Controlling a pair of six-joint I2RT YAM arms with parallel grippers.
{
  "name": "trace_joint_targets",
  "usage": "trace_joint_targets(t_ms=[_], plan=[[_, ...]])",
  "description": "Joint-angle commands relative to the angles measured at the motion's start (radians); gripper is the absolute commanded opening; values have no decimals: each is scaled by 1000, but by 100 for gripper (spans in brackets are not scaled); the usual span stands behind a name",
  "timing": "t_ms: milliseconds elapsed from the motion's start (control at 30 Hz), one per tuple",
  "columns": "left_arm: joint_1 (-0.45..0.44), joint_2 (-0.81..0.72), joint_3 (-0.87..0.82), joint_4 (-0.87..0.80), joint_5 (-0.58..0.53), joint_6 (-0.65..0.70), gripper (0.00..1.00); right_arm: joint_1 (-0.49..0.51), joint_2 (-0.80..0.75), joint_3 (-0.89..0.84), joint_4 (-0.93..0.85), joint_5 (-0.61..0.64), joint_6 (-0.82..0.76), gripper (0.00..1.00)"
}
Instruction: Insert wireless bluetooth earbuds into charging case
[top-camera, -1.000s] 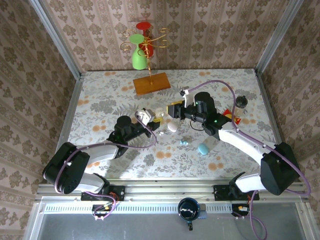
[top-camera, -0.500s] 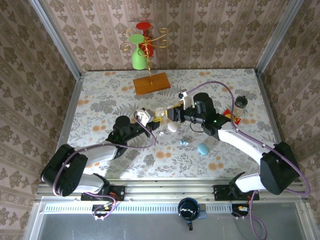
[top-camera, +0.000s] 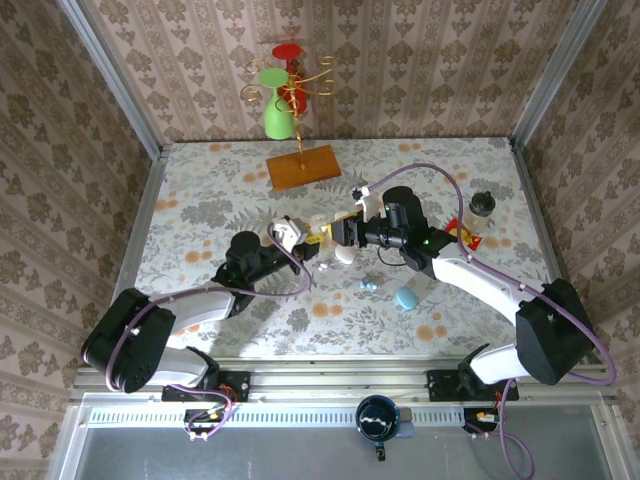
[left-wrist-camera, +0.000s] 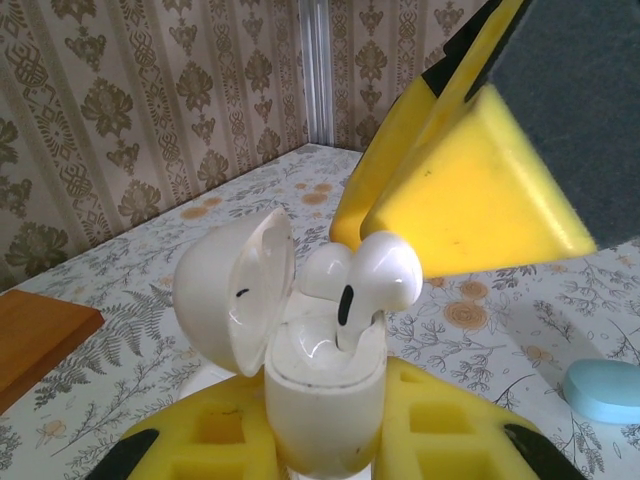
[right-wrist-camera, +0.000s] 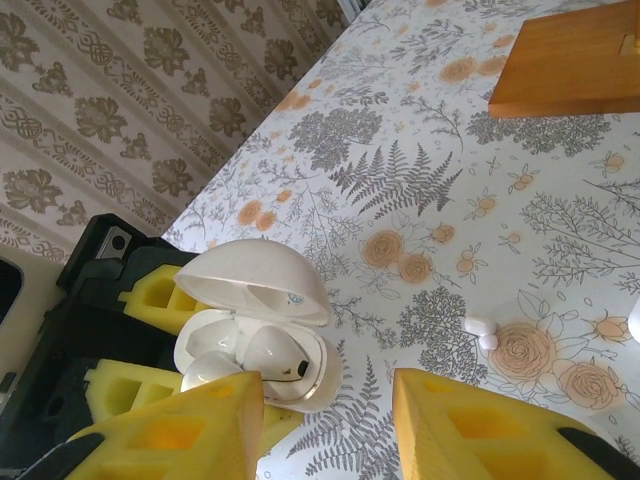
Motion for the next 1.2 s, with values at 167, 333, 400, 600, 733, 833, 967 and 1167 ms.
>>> trace_joint_targets(t_ms=[167,333,400,600,733,833,967,1167], plan=[[-2,-15,16,8,-4,-2,5,33,8,32,-20,-37,-31,41],[-1,-14,23,-7,-9,-3,5,43,14,32,-20,-40,-34,41],[-2,-14,24,-7,-6,-2,5,49,17,36,-14,-39,-31,42],[-3,-11,24,-9,5,-2,5,61,44,61,5,-24,-5,46],[-3,-12,23,-8,5,-3,5,66,70,87,-14,-16,-7,53],[-1,-12,21,-7,2,-3,5,66,78,93,-27,-2,-9,58],[-2,-10,16,-7,0,-1,4,66,66,84,-41,25,-12,63],[5,0,13,8,5,-6,4,64,-4,26,-27,17,-51,72]])
